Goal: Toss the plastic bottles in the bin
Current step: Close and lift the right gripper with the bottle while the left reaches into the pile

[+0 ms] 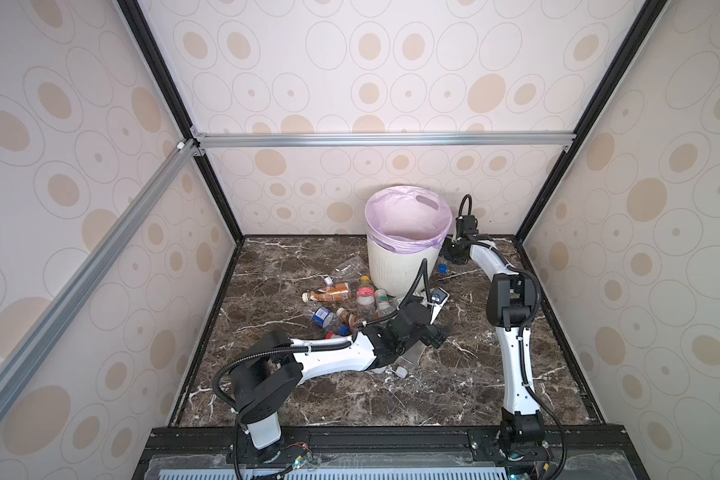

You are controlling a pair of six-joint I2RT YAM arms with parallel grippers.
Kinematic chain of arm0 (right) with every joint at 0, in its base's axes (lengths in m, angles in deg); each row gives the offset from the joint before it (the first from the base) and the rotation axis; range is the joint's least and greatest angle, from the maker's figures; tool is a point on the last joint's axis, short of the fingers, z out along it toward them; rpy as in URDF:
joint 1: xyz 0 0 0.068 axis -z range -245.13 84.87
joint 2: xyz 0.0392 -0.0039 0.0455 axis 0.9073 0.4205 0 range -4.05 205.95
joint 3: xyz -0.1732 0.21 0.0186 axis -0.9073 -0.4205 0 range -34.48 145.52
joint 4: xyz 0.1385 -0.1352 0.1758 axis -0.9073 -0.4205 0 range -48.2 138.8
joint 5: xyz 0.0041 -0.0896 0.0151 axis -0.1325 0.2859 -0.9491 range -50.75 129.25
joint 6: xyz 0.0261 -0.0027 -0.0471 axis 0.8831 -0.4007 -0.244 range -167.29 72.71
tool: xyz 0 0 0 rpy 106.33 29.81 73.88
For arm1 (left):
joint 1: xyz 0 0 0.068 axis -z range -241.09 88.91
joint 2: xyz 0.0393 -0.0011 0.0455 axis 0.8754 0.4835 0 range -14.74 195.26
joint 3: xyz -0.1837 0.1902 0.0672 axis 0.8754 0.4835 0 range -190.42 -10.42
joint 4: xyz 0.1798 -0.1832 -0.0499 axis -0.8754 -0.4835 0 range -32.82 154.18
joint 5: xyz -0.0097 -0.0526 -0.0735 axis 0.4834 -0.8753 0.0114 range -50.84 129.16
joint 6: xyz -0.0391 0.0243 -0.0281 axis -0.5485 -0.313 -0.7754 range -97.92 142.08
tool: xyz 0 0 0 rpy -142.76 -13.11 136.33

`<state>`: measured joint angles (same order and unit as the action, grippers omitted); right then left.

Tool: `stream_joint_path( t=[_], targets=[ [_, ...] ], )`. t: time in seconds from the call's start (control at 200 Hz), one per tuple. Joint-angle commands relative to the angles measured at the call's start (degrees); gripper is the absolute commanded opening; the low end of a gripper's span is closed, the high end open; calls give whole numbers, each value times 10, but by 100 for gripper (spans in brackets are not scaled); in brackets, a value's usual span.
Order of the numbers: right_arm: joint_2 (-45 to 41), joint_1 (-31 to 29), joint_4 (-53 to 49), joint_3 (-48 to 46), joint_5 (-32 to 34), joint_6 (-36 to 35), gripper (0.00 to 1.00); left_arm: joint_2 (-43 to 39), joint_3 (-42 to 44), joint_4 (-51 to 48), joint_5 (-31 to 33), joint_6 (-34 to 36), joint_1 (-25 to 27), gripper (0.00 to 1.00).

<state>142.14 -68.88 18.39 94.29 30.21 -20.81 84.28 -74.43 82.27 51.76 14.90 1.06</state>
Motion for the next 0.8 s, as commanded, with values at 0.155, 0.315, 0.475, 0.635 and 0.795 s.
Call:
stream_joint_path(
  t=[0.155, 0.315, 0.475, 0.635, 0.795],
  targets=[
    [-54, 7, 3, -73, -10, -5, 47, -8, -13, -7, 10, 2, 6, 99],
    [-117, 16, 33, -166, -22, -3, 47, -11, -14, -16, 16, -7, 7, 99],
    [-177, 21, 74, -267, -27, 3, 47, -19, -7, -30, 18, -28, 7, 99],
    [-234, 25, 111, -371, -32, 7, 47, -33, 11, -32, 21, -49, 7, 99],
    [-291, 24, 133, -458, -32, 5, 47, -33, 1, -48, 25, -61, 6, 99]
  ],
)
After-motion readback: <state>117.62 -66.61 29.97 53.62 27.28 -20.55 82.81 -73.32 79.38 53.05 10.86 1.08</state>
